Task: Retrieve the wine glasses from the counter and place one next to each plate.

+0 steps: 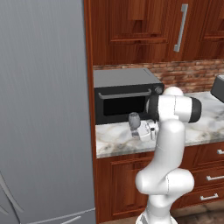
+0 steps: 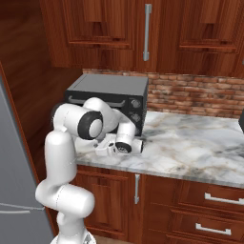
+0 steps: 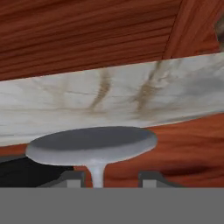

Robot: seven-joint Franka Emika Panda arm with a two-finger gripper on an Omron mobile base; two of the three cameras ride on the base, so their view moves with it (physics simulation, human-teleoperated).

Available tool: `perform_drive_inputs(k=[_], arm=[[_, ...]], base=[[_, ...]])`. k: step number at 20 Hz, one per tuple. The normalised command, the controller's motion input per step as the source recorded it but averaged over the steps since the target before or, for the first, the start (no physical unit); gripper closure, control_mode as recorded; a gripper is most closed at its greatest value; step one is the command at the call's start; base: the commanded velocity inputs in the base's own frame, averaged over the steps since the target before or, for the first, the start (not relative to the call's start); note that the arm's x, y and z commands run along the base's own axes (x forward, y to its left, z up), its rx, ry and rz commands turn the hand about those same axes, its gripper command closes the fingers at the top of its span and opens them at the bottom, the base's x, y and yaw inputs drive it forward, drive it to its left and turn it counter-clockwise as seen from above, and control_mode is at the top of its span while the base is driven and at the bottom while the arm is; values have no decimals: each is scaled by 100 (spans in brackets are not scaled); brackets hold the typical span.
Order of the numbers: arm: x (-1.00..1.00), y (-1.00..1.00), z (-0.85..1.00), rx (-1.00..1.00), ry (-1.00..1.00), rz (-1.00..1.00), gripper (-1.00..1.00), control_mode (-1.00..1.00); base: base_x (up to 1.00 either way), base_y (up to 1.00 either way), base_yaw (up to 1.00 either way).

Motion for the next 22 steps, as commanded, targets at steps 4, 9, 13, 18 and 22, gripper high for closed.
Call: perform_drive_inputs(k=[4, 9, 13, 18, 22], arm=[[-3, -3, 19, 4, -9, 0, 100, -100], [-8, -1, 23, 6, -12, 0, 100, -100], [-19, 0, 27, 23, -16, -3, 100, -100], [-31, 0, 49, 38, -21, -4, 100, -100], [-55, 0, 89, 15, -19, -3, 100, -100]], base=[[0, 0, 0], [0, 0, 0], [0, 0, 0], [0, 0, 0], [0, 0, 0]])
